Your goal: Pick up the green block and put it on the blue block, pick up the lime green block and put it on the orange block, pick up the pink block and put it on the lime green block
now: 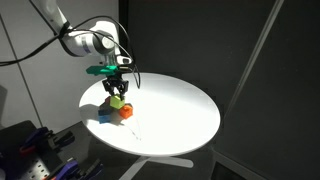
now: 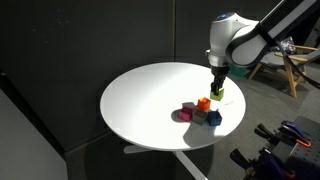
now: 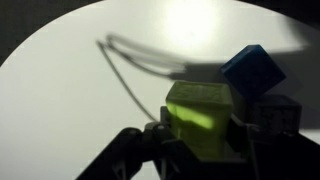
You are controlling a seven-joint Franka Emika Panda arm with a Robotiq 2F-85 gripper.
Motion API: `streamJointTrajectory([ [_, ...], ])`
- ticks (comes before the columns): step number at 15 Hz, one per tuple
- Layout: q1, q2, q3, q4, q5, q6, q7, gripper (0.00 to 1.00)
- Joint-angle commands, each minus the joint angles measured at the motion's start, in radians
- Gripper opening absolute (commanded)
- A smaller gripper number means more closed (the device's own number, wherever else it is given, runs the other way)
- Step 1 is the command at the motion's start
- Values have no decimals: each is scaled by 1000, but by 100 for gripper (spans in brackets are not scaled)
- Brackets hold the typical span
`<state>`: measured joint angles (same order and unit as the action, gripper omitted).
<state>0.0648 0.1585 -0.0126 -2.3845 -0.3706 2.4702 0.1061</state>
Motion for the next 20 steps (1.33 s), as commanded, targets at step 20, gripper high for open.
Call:
streamJointTrajectory([
  [20,39,217,-44,242,18,-52,164,28],
])
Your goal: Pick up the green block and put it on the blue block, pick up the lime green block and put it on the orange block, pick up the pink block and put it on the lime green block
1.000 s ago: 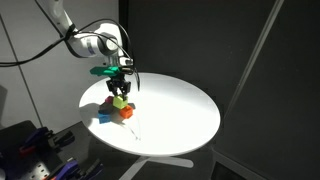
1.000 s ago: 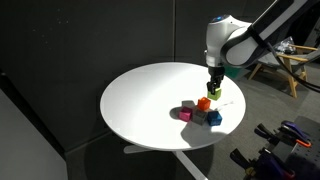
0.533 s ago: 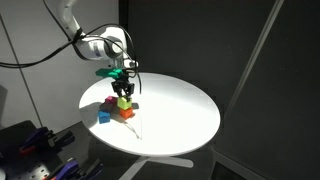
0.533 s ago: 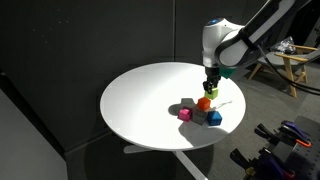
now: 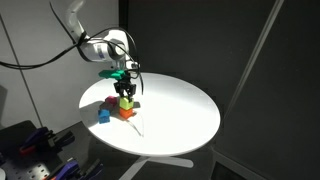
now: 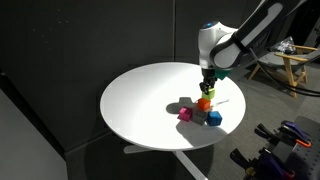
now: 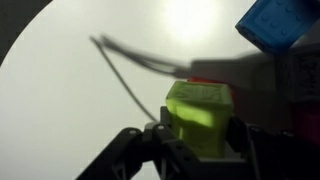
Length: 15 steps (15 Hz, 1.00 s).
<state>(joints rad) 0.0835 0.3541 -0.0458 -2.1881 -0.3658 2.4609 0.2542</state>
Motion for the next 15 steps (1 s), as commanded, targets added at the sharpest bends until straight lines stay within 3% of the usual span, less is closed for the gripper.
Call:
streamJointTrajectory([
  [1,22,26,-10,52,14,-47,15,28],
  [15,44,81,-12,101,14,-74,11,28],
])
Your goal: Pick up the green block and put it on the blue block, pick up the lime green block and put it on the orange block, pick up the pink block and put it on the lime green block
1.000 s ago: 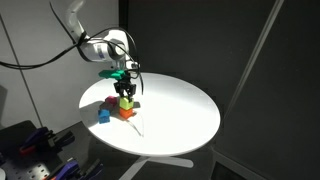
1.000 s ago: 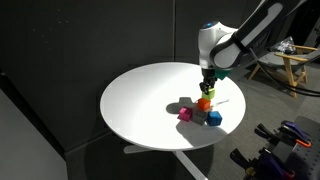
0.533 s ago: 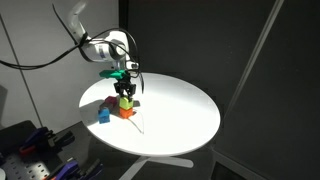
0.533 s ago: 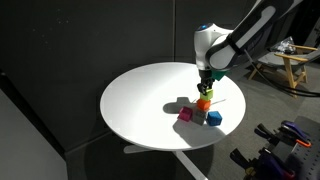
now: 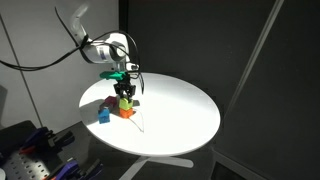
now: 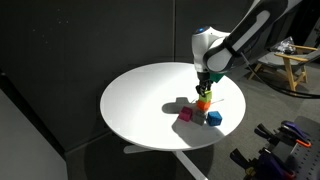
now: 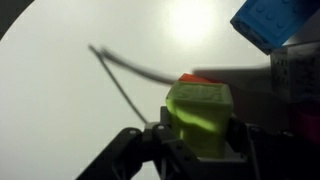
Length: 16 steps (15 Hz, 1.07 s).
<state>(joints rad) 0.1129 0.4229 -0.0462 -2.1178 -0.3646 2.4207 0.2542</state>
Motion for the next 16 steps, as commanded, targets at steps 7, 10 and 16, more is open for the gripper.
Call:
streamJointTrajectory([
  [7,15,-1,-6,12,11,-20,-7,85],
  [10,20,-20,1,-6,11,-21,-19,100],
  [16,31,-76,30,-51,13,-17,-67,100],
])
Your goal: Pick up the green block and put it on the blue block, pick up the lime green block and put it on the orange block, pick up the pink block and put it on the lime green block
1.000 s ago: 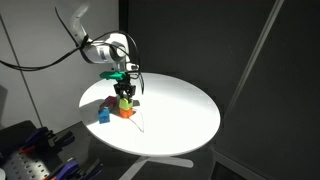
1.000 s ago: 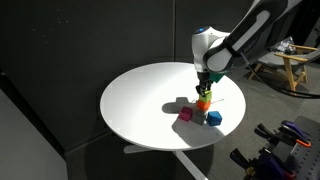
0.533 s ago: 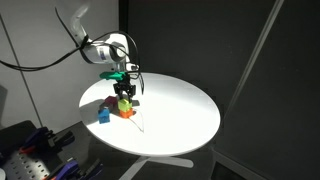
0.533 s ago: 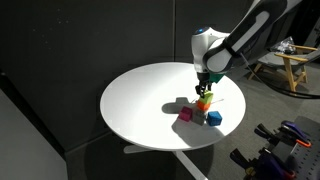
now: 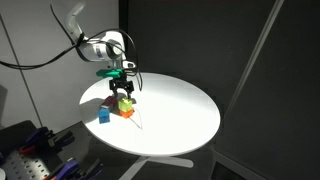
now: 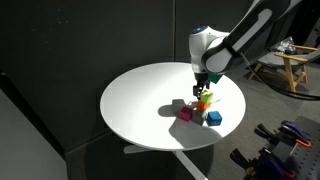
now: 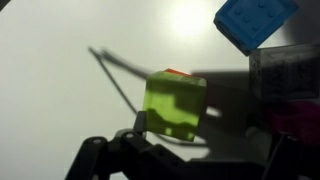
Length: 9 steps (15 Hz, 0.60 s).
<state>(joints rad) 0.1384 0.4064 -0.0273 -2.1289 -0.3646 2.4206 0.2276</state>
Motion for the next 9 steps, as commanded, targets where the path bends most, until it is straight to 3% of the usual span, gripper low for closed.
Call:
streamJointTrajectory([
  [1,4,-70,20,-48,18,-17,-56,100],
  [9,-18,-161,79,-124,105,-22,-200,100],
])
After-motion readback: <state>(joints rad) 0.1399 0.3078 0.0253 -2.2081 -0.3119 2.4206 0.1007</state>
